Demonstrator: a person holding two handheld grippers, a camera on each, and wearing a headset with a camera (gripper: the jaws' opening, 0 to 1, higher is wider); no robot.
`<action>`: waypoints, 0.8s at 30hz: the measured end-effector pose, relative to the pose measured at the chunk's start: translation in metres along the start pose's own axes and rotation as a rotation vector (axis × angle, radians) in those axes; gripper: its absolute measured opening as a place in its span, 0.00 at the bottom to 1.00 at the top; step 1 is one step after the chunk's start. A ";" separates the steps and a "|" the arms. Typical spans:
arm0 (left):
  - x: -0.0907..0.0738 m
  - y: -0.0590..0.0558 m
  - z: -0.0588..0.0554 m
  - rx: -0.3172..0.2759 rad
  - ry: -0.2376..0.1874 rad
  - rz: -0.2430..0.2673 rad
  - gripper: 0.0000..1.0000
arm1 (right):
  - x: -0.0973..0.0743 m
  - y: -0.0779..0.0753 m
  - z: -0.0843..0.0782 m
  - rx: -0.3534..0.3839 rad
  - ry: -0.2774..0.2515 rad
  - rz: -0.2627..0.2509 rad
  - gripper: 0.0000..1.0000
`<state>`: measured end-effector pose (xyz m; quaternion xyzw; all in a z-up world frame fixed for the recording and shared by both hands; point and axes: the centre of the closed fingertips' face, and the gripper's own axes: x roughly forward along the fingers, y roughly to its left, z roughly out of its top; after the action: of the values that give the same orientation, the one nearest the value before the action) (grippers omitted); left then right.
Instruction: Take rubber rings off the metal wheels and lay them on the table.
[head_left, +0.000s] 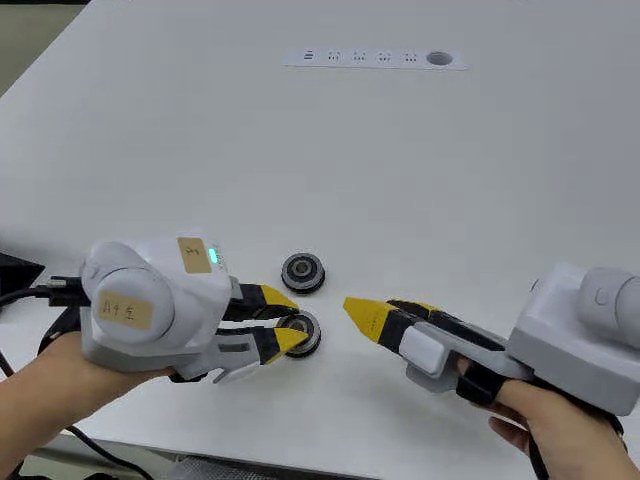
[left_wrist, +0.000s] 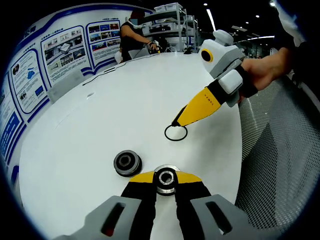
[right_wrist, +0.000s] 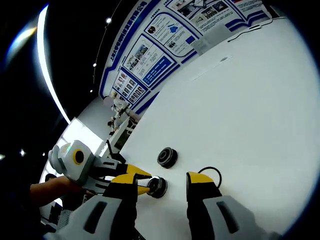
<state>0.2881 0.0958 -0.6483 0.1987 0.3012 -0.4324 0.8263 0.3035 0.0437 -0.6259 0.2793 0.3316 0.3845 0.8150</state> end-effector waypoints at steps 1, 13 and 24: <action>0.000 0.000 -0.001 0.001 0.003 0.002 0.14 | 0.001 0.002 -0.002 0.001 0.007 0.012 0.41; 0.000 -0.002 -0.002 -0.012 0.009 -0.017 0.14 | 0.008 0.017 -0.014 0.009 0.053 0.067 0.42; 0.000 -0.002 -0.002 -0.045 0.002 -0.022 0.13 | 0.012 0.023 -0.021 0.011 0.081 0.088 0.45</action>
<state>0.2855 0.0960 -0.6501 0.1773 0.3139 -0.4343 0.8255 0.2833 0.0702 -0.6269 0.2824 0.3538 0.4291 0.7816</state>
